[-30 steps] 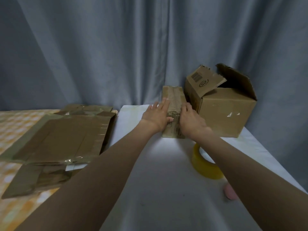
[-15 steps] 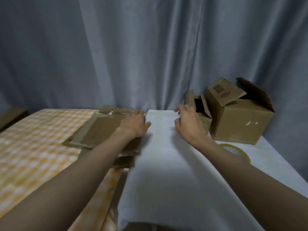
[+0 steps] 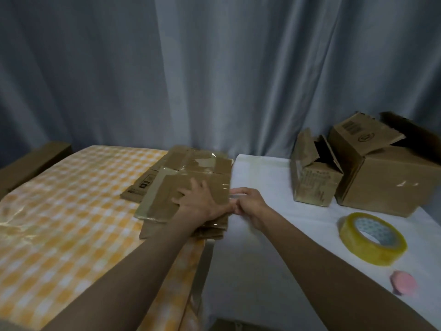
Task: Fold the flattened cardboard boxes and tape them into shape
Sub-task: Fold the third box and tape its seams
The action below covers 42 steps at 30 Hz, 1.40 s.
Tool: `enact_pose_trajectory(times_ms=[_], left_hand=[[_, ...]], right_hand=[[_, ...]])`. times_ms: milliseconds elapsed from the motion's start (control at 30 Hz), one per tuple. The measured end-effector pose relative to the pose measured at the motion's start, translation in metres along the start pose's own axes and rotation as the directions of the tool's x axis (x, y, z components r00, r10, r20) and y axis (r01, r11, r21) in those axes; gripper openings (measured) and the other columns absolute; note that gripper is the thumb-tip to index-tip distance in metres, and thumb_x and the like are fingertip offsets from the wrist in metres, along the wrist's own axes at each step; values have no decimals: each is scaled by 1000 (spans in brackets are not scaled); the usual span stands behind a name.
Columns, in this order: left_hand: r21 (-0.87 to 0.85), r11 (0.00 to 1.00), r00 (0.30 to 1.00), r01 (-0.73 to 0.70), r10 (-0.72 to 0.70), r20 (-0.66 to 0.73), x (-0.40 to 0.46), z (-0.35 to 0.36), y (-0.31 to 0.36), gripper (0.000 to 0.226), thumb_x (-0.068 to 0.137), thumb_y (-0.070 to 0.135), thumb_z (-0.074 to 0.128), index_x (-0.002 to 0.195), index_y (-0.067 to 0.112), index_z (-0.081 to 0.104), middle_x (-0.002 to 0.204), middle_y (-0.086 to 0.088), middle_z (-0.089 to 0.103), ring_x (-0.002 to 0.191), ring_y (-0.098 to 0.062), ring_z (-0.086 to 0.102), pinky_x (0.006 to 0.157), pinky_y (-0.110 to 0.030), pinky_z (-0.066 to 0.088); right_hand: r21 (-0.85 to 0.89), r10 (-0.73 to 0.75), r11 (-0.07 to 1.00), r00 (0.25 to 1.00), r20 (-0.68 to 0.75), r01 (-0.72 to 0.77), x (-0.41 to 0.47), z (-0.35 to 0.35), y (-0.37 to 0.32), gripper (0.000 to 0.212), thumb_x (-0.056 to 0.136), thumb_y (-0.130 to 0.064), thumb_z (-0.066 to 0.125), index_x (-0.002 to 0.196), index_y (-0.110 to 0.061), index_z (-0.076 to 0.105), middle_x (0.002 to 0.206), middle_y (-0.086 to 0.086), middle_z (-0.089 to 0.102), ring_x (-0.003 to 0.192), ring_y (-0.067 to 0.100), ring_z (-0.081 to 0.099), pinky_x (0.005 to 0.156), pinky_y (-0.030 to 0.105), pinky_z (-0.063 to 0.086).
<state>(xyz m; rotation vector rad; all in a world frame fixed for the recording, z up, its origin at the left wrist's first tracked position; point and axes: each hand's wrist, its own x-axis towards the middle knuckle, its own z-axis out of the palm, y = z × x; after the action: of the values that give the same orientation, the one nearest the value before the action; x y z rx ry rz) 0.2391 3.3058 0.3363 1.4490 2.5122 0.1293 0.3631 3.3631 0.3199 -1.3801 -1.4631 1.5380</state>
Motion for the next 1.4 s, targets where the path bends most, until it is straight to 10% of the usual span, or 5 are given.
enact_pose_trajectory(times_ms=[433, 700, 833, 1200, 1400], left_hand=[[-26, 982, 952, -185, 173, -255, -12, -39, 7, 21, 93, 17, 52, 106, 4, 63, 114, -20, 64, 106, -41, 61, 86, -43, 51], [-221, 888, 809, -403, 232, -540, -71, -123, 11, 5, 92, 15, 51, 88, 14, 54, 82, -8, 60, 77, -30, 56, 63, -32, 39], [-330, 808, 768, -488, 219, -602, -106, -146, 25, 19, 93, 16, 53, 77, 24, 47, 69, 4, 53, 62, -7, 47, 45, -17, 27], [-437, 754, 858, -490, 331, -393, -152, -121, 82, 17, 96, 19, 55, 103, 8, 67, 99, -13, 69, 96, -31, 64, 89, -42, 52], [-397, 808, 893, -435, 330, -306, -146, -95, 115, 21, 95, 26, 60, 85, 8, 64, 83, -8, 65, 77, -22, 61, 67, -32, 49]], right_hand=[[104, 73, 990, 982, 172, -92, -27, 21, -18, 17, 98, -2, 52, 110, 4, 63, 91, 22, 73, 81, 32, 73, 88, 48, 59], [225, -8, 974, 990, -141, 40, -67, -29, -49, 43, 95, -22, 64, 127, 0, 45, 115, 20, 65, 80, 26, 66, 51, 29, 55], [23, -134, 988, 915, -381, 154, -90, -81, -55, 52, 85, -43, 70, 113, -9, 44, 117, 10, 46, 106, 30, 53, 80, 34, 45], [-295, -344, 924, 866, -362, 244, -185, -196, -72, 31, 95, -22, 55, 96, 7, 65, 94, 27, 69, 86, 40, 66, 67, 43, 50], [-421, -294, 895, 902, -316, 144, -197, -223, -70, 16, 91, -12, 48, 83, -6, 61, 82, 14, 62, 69, 25, 57, 44, 25, 43]])
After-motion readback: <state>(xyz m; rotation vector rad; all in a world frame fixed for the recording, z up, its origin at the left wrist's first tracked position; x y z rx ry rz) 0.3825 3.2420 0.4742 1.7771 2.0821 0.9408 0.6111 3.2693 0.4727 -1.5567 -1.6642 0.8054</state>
